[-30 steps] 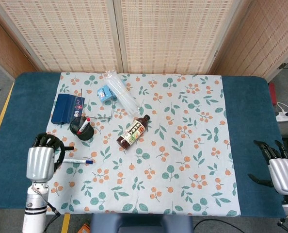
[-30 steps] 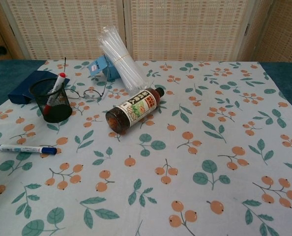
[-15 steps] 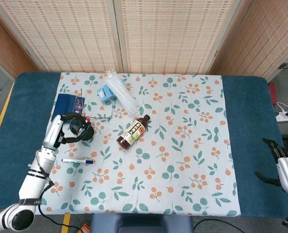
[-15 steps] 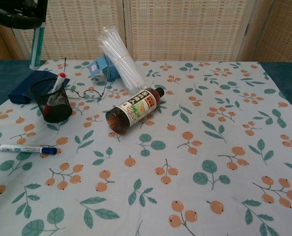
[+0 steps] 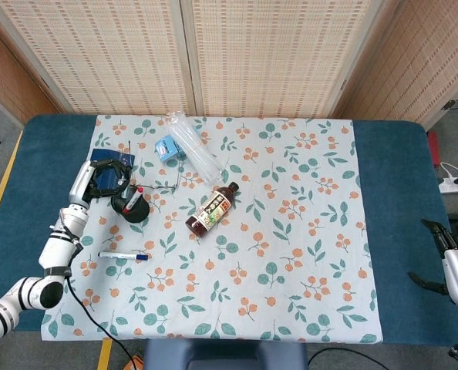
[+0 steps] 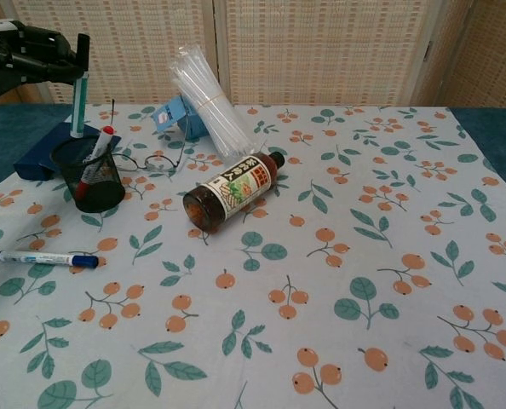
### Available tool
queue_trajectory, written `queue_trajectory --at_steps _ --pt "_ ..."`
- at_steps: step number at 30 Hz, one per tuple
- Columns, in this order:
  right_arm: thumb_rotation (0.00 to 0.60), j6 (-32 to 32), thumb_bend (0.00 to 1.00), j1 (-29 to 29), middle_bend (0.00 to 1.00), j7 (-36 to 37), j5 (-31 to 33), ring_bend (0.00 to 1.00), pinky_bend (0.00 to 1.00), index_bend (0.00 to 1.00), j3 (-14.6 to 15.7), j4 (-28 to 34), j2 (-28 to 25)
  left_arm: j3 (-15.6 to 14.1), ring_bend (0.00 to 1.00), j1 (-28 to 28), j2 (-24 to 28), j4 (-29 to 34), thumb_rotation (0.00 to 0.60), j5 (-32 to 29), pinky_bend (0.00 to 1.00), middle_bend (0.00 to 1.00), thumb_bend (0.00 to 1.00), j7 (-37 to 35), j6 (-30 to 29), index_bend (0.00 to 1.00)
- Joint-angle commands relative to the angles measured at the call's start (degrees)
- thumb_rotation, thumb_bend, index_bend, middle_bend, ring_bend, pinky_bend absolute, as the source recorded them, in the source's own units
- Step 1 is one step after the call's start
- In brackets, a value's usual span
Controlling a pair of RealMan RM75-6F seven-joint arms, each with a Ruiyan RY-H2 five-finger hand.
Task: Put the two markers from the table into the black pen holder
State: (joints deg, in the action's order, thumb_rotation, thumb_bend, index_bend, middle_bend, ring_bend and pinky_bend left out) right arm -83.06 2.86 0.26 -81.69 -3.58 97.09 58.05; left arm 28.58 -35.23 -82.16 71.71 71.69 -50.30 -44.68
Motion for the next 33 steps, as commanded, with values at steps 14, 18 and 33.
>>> queue_trajectory --at_steps 14,18,33 --pt "0.600 0.99 0.00 0.13 0.16 -0.56 0.97 0.25 0.04 0.15 -0.16 0.08 0.12 -5.83 0.31 -2.85 -8.53 -12.26 0.600 3.03 0.25 0.70 0.34 -9.90 -2.19 0.65" --pt "0.600 1.34 0.00 0.16 0.16 -0.43 1.13 0.25 0.03 0.17 -0.11 0.43 -0.24 -6.96 0.28 -3.21 -9.35 -13.68 0.600 3.83 0.24 0.66 0.34 -8.83 -3.66 0.62" --pt "0.600 0.73 0.00 -0.04 0.16 1.01 -1.82 0.25 0.02 0.21 0.79 1.40 -0.94 -14.78 0.00 2.21 -1.80 6.36 0.600 7.40 0.10 0.15 0.34 37.11 -19.56 0.24"
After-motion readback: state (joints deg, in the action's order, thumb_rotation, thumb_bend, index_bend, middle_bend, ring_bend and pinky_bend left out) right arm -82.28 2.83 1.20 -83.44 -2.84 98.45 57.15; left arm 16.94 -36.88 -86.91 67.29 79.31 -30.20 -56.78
